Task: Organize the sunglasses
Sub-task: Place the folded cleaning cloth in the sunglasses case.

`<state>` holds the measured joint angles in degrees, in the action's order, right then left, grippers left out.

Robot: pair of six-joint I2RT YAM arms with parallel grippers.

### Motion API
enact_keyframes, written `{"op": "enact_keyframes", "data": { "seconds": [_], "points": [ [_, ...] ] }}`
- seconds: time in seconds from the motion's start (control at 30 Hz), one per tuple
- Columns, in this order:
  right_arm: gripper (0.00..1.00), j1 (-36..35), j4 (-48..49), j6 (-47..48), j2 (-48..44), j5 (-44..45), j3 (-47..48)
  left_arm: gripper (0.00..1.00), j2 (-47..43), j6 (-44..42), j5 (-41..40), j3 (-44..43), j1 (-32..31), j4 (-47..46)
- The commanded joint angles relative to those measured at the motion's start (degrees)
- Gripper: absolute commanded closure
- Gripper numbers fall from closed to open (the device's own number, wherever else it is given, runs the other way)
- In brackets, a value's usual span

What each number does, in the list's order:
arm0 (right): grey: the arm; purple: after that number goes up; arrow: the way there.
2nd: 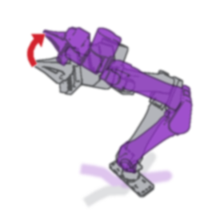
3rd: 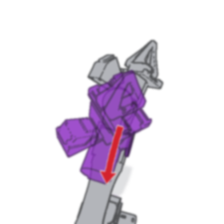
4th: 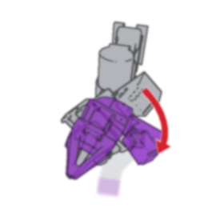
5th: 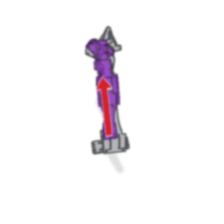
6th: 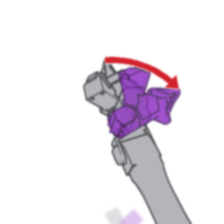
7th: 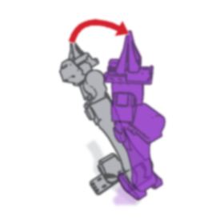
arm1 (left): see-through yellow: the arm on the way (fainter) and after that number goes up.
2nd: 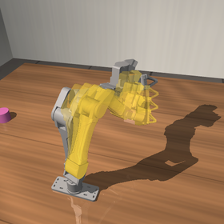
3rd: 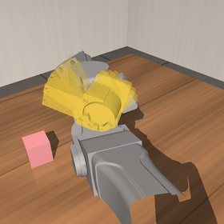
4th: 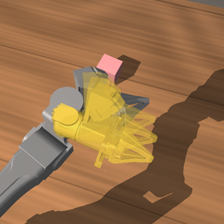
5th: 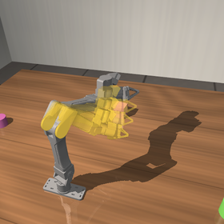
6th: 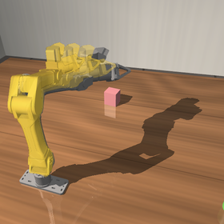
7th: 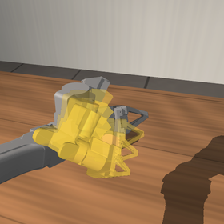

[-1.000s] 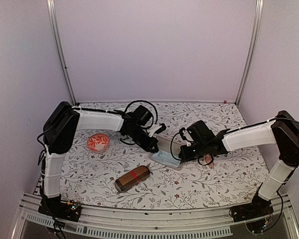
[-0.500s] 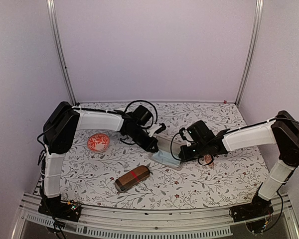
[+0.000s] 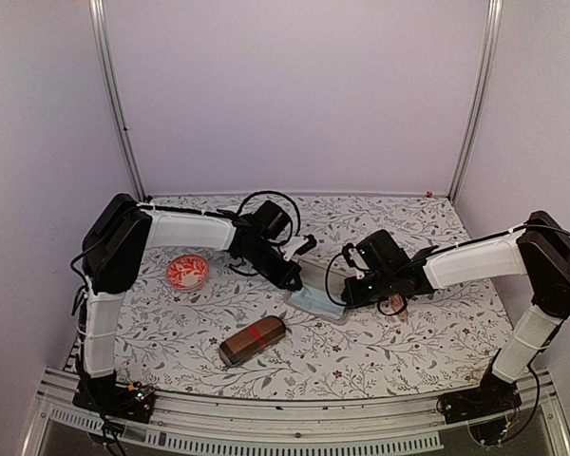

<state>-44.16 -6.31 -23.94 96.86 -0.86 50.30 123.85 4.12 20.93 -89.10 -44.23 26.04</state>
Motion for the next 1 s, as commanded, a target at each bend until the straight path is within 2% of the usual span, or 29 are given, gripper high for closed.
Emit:
{"op": "enact_keyframes", "data": {
  "seconds": [0.0, 0.53, 0.7, 0.97],
  "points": [
    [1.00, 0.3, -0.8, 0.7, 0.9, 0.7, 1.8, 1.00, 1.6, 0.3, 0.5, -1.4, 0.7, -1.0],
    [0.99, 0.4, -1.2, 0.8, 0.6, 0.6, 1.8, 1.00, 1.6, 0.7, 0.5, -1.4, 0.7, -1.3],
    [0.94, 0.4, -1.7, 1.0, 0.1, 0.4, 2.3, 1.00, 1.3, 0.9, 0.4, -1.4, 0.6, -1.5],
    [0.86, 0.4, -2.3, 1.1, -1.7, 0.3, 2.2, 0.92, 0.6, 1.8, 0.3, -1.2, 0.3, -2.1]
  ]
}}
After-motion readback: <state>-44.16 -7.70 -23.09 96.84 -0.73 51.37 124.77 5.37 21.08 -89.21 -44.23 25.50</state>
